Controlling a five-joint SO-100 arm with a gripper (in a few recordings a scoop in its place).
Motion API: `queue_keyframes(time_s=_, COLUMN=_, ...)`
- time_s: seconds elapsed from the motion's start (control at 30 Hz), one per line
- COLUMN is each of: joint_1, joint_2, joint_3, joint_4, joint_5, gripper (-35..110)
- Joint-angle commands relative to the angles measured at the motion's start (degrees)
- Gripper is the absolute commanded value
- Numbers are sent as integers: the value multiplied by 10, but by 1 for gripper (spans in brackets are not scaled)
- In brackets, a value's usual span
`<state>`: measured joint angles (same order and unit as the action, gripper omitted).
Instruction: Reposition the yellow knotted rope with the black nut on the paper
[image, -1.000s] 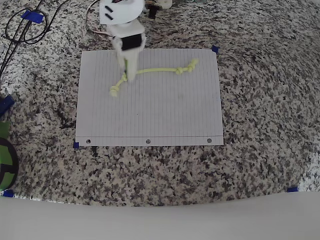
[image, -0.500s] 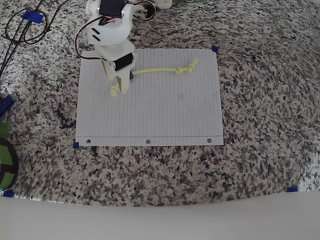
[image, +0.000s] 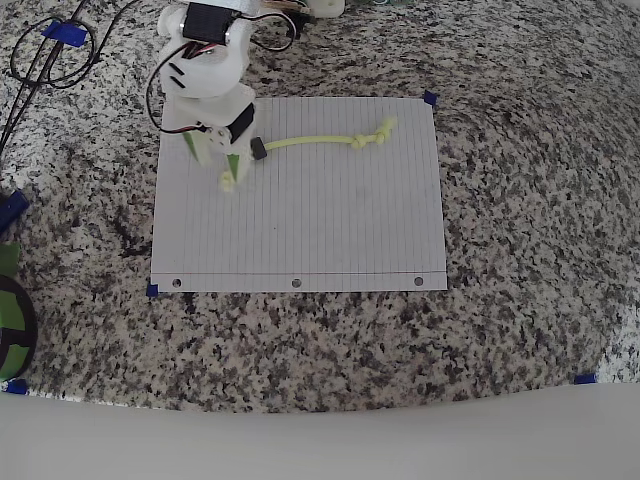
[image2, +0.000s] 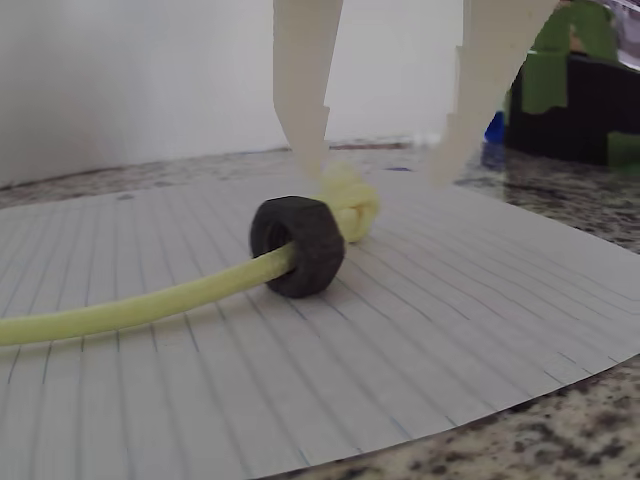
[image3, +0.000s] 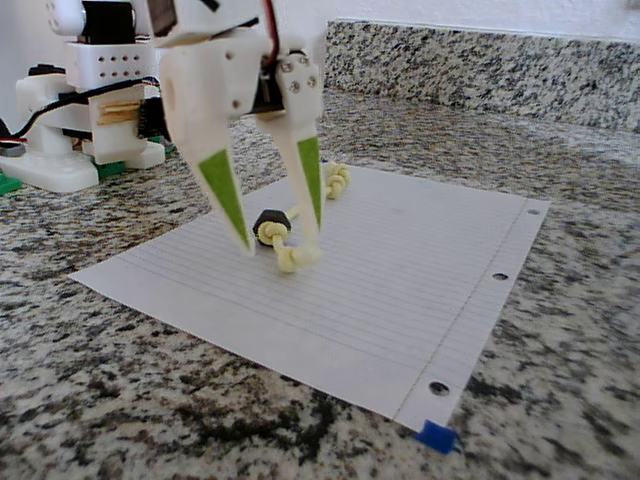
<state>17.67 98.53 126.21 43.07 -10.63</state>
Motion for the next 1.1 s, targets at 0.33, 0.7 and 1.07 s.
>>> queue_keyframes(time_s=0.33, joint_1=-15, joint_2=-46, joint_3=-18, joint_4=-22, joint_5=2, gripper=50)
queue_keyframes(time_s=0.7, joint_1=-21, joint_2=-39, joint_3=-18, joint_4=-20, joint_5=-15, gripper=40)
queue_keyframes(time_s=1.07, joint_1=-20, joint_2=-44, joint_3=-17, joint_4=-40, joint_5=-33, gripper=7)
